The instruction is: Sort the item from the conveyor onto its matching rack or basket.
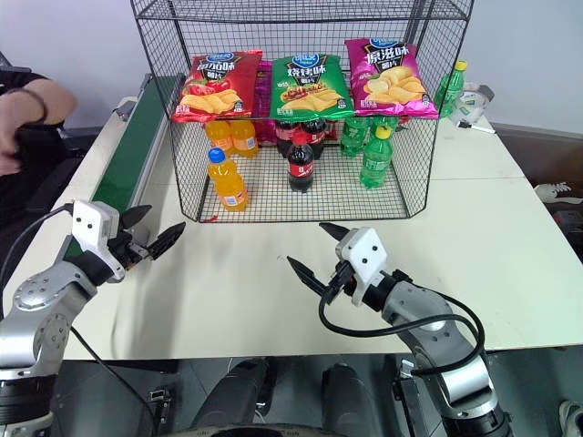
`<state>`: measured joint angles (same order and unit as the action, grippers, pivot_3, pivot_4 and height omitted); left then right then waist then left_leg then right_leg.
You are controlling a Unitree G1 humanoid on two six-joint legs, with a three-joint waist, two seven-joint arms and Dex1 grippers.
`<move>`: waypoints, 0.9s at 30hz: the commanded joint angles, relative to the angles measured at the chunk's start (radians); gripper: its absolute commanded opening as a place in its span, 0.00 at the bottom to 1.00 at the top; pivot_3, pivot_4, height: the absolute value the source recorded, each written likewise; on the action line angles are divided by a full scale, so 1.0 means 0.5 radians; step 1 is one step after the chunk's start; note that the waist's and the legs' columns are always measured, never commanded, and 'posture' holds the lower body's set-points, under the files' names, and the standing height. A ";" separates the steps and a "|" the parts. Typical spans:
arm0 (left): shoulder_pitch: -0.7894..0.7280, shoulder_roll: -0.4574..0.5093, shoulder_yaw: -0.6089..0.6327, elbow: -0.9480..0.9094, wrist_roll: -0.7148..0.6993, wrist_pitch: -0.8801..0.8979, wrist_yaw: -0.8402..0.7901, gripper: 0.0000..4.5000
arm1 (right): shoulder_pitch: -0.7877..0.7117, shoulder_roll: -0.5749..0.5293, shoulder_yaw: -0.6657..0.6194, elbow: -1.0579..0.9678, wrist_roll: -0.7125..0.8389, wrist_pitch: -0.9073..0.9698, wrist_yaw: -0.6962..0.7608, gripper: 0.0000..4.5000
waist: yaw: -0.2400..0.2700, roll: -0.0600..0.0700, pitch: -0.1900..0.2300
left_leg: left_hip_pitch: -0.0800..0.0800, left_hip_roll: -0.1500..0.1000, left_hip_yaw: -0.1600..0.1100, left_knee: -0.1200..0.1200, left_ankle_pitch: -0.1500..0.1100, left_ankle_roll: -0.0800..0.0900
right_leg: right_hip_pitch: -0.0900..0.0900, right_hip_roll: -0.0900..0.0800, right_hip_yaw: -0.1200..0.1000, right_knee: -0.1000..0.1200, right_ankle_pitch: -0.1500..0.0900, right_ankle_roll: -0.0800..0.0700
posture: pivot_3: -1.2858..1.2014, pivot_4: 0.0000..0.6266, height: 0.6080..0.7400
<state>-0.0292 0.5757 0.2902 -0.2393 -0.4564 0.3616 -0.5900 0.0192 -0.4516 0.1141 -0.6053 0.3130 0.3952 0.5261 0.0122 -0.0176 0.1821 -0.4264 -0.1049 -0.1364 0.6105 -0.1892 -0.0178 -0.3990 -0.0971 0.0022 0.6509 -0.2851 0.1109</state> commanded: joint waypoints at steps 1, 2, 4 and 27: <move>0.002 0.000 0.031 -0.045 0.012 -0.045 0.006 0.99 | -0.037 0.015 0.013 -0.040 -0.017 -0.034 -0.003 1.00 | 0.000 0.000 0.000 | 0.000 0.000 0.000 0.000 0.000 0.000 | 0.000 0.000 0.000 0.000 0.000 0.000 | 0.52 0.24 1.00; 0.000 0.000 0.030 -0.043 0.015 -0.045 0.008 0.99 | -0.041 0.016 0.013 -0.036 -0.019 -0.036 -0.001 1.00 | 0.000 0.000 0.000 | 0.000 0.000 0.000 0.000 0.000 0.000 | 0.000 0.000 0.000 0.000 0.000 0.000 | 0.52 0.24 1.00; -0.007 -0.001 0.030 -0.036 0.020 -0.044 0.013 0.99 | -0.047 0.019 0.013 -0.031 -0.022 -0.036 0.001 1.00 | 0.000 0.000 0.000 | 0.000 0.000 0.000 0.000 0.000 0.000 | 0.000 0.000 0.000 0.000 0.000 0.000 | 0.52 0.24 1.00; 0.002 -0.034 0.086 -0.057 0.081 0.004 0.177 0.99 | -0.090 0.041 0.011 0.022 -0.007 -0.047 0.052 1.00 | 0.000 0.000 0.000 | 0.000 0.000 0.000 -0.001 0.000 0.000 | 0.000 0.000 0.000 -0.001 0.000 0.000 | 0.52 0.24 1.00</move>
<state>-0.0332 0.5569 0.2934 -0.2358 -0.4216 0.3656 -0.5211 -0.0122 -0.4372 0.1226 -0.5826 0.2981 0.3941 0.5445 0.0120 -0.0176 0.1821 -0.4265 -0.1048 -0.1364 0.6102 -0.1892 -0.0178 -0.3992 -0.0970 0.0021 0.6506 -0.2850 0.1110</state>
